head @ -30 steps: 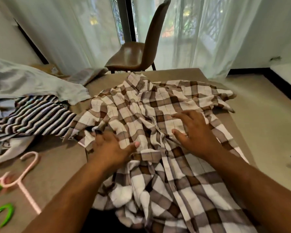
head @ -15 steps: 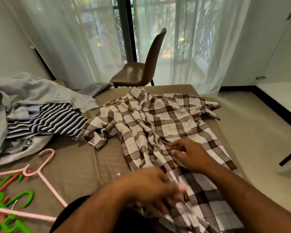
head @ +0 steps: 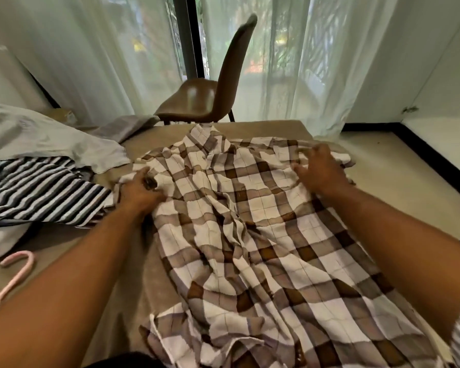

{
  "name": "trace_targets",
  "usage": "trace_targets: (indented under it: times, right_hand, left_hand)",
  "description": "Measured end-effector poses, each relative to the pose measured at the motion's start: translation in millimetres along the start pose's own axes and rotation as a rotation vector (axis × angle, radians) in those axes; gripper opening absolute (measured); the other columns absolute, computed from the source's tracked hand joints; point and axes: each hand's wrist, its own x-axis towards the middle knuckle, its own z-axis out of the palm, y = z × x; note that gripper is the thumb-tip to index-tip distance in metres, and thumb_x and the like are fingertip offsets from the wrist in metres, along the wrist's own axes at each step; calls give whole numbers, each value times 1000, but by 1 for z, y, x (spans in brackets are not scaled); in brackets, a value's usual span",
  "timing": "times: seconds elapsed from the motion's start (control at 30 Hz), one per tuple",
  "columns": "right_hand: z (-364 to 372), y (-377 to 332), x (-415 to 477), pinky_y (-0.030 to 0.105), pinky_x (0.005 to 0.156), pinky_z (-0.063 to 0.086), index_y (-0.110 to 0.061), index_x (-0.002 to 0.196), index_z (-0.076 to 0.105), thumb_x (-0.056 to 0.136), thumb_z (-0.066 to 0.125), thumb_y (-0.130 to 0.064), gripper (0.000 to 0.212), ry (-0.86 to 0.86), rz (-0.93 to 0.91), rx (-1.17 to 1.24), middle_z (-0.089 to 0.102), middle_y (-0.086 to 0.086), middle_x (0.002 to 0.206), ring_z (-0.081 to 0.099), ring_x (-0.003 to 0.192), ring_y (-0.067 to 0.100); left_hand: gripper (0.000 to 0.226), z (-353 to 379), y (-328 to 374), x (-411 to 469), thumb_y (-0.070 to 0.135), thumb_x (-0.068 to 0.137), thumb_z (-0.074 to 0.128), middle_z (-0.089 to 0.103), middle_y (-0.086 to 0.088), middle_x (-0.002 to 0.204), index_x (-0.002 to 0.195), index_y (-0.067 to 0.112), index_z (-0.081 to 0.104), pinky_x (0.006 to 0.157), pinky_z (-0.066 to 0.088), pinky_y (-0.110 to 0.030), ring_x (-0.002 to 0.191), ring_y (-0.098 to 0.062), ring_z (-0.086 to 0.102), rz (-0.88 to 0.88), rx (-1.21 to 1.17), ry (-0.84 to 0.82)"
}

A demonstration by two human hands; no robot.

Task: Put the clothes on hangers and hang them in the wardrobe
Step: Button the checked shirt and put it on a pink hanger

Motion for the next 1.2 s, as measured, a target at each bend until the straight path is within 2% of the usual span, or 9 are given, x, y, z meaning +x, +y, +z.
trace_targets:
  times: [0.07,0.2,0.33,0.43,0.7,0.77,0.9,1.0,1.2]
  right_hand:
    - [9,0,30,51,102,49,-34,141,48,92,67,-48,55,-114,3,-104,45,12,146,52,127,35]
    - [26,-3,73,38,90,50,-23,114,68,94,67,-34,22,-224,-88,-197,67,12,124,61,111,33]
    - [11,5,113,34,85,46,-18,96,69,93,61,-14,9,61,-20,-92,68,17,113,62,107,37]
    - [0,18,136,35,89,50,-9,102,70,94,61,-14,14,295,84,44,69,19,113,63,107,36]
    - [10,-2,74,36,100,45,-17,134,57,93,61,-22,41,171,-81,47,50,17,135,53,120,33]
    - [3,-22,33,24,87,45,-23,129,60,95,63,-23,35,192,-146,106,56,9,127,57,111,23]
    - [-14,-64,-68,12,62,40,-27,110,68,97,64,-24,14,7,-199,251,65,-10,88,59,73,1]
    - [-19,-83,-143,20,61,45,-31,92,67,95,67,-37,7,-270,-151,263,66,-11,78,61,70,1]
    - [-12,-76,-230,30,74,47,-30,123,55,89,68,-56,45,-591,-25,60,54,-12,100,54,91,9]
  left_hand:
    - [78,8,-7,25,12,82,80,56,-8,144,151,22,45,112,44,-39,126,-26,57,62,136,28]
    - [61,15,0,57,12,95,68,55,2,133,150,22,46,103,40,-25,121,-15,53,231,224,69]
    - [63,2,9,104,11,90,64,52,-8,147,149,28,48,118,35,-34,136,-23,48,252,164,198]
    - [67,-8,15,135,38,84,60,50,-14,149,149,23,48,120,35,-39,138,-28,47,234,128,264]
    - [74,10,9,63,30,91,67,20,-18,161,154,18,31,121,26,-42,147,-37,25,126,260,262]
    - [68,10,24,17,35,91,68,23,-14,159,149,25,33,115,34,-49,144,-37,27,109,318,254]
    - [29,12,70,-101,52,88,68,63,6,109,105,32,56,70,51,-27,95,-9,62,184,247,-185]
    - [54,17,80,-184,71,63,77,62,13,103,99,38,54,78,57,-36,91,-8,62,165,475,-597]
    - [24,9,52,-235,21,88,67,63,-2,116,111,23,65,87,53,-36,109,-25,64,271,999,-652]
